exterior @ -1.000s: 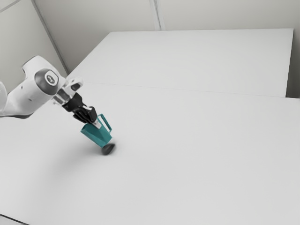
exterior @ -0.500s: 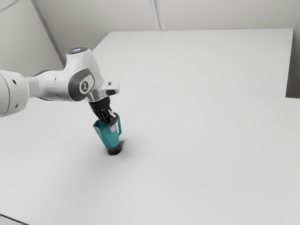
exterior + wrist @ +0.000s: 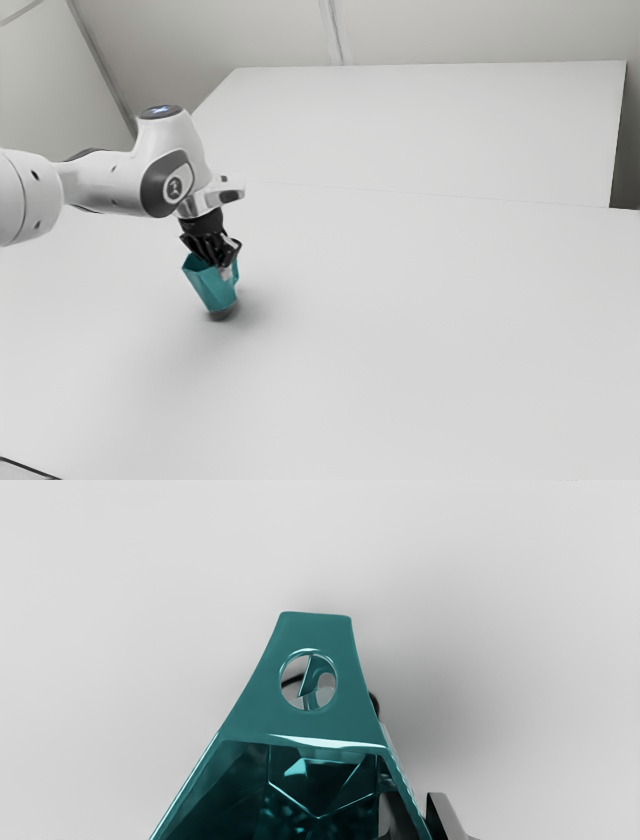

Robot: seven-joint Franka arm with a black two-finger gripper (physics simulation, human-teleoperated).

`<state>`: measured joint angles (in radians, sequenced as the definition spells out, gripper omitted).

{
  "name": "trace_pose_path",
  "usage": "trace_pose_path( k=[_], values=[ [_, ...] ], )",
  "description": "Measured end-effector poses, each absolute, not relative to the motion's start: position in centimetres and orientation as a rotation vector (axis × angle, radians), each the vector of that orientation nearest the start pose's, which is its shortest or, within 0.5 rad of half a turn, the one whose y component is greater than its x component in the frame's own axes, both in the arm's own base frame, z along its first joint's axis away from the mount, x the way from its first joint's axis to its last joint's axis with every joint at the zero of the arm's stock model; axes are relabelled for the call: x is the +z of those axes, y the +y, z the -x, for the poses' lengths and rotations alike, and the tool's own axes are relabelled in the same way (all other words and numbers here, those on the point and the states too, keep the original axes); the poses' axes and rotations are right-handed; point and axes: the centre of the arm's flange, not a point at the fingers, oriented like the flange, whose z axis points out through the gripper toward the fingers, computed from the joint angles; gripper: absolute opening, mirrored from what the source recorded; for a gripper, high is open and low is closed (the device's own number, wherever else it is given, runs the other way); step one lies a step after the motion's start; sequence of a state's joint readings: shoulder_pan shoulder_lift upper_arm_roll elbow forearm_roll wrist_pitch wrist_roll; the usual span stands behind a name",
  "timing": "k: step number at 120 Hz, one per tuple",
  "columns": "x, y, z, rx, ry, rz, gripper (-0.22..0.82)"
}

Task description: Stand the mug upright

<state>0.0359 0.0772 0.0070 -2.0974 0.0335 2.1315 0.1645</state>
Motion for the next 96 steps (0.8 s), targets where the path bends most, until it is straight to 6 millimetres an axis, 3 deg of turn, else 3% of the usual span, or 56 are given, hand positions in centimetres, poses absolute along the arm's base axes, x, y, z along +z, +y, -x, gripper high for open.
trace_pose_path(
  k=[96],
  values=[
    [35.1, 2.8, -55.4, 0.149, 0.050, 3.112, -0.18]
  ],
)
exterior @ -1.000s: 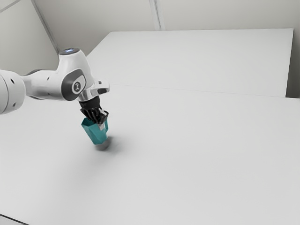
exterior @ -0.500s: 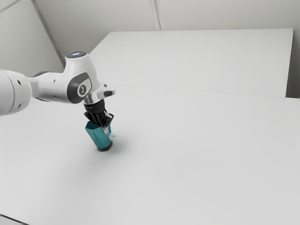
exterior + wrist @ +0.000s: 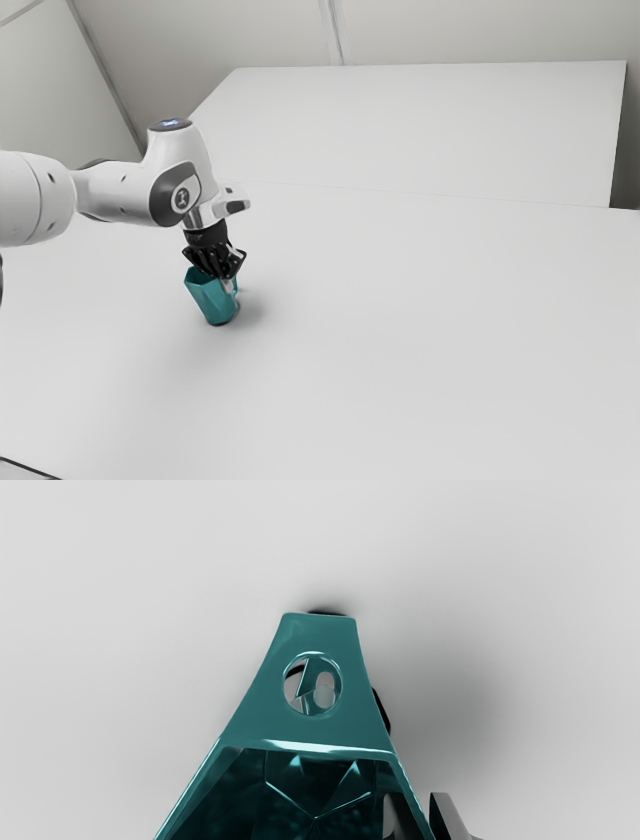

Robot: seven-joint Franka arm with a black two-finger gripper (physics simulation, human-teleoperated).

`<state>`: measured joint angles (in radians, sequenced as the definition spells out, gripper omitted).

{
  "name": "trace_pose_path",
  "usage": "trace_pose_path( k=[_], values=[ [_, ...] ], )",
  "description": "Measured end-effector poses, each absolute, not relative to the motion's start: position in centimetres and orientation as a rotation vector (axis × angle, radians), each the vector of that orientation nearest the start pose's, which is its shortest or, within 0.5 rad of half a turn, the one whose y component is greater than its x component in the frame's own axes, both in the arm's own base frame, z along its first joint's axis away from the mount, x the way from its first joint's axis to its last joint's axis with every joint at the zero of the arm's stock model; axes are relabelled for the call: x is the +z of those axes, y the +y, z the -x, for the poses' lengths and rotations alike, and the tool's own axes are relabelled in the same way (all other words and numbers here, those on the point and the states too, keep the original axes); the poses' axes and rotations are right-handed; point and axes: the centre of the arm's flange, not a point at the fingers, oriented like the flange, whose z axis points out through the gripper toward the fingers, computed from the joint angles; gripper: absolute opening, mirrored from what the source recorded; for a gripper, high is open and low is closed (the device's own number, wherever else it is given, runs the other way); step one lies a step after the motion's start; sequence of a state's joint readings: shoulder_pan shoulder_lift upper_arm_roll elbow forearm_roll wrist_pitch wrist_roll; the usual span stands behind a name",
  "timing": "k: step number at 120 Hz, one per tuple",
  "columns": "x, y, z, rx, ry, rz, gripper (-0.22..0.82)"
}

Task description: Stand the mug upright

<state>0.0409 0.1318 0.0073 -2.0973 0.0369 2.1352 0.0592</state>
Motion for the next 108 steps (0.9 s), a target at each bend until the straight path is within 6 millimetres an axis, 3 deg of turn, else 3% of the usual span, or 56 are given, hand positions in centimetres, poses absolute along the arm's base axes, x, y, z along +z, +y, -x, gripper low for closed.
trace_pose_path(
  k=[8, 25, 37, 69, 84, 108],
  values=[
    [35.1, 2.8, -55.4, 0.150, 0.045, 3.113, -0.13],
    [35.0, 2.7, -55.4, 0.153, 0.038, 3.123, 0.18],
    [35.0, 2.6, -55.4, 0.153, 0.036, 3.125, 0.34],
    [37.2, 2.3, -55.7, 0.099, 0.044, 3.128, 0.53],
    [41.4, 1.3, -55.1, 0.022, 0.063, 3.127, 0.56],
    [53.4, -1.1, -55.7, -0.145, 0.106, 3.134, 0.59]
  ],
)
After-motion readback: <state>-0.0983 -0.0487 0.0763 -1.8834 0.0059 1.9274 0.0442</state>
